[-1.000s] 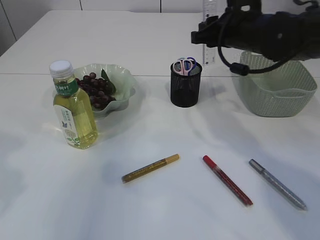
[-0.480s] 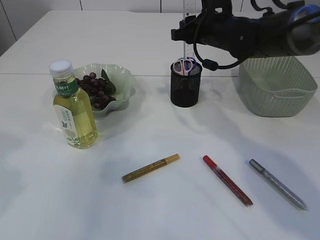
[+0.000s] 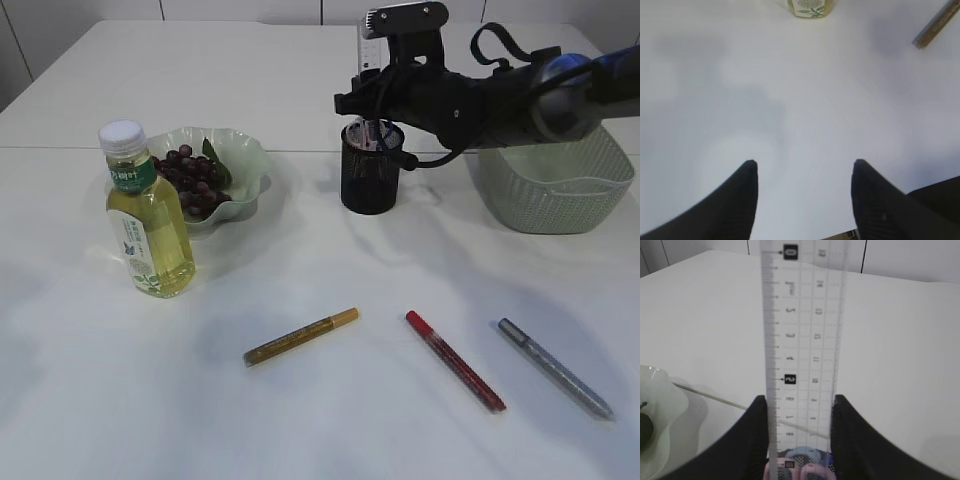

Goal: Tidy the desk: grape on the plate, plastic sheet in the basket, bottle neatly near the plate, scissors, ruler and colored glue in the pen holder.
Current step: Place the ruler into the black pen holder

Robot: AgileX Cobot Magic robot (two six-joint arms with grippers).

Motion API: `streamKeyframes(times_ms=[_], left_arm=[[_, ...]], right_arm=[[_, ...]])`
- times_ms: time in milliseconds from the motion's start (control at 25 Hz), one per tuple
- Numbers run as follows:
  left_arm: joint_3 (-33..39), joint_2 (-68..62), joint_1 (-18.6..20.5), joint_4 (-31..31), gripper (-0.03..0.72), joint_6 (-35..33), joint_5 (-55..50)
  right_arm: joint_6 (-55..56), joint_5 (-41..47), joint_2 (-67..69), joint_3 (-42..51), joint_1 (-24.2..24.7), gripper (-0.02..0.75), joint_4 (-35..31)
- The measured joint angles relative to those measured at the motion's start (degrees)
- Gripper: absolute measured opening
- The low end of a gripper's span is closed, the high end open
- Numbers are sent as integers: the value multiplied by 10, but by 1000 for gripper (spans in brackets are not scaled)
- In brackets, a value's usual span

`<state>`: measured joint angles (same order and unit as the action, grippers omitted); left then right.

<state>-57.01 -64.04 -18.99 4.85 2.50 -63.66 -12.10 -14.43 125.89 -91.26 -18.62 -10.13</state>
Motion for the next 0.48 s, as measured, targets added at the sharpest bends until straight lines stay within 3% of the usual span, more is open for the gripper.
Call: streamKeyframes(times_ms=[480], left_arm=[[0,0,0,13,434,0,0]], right_arm=[[0,-4,9,0,0,298,0]])
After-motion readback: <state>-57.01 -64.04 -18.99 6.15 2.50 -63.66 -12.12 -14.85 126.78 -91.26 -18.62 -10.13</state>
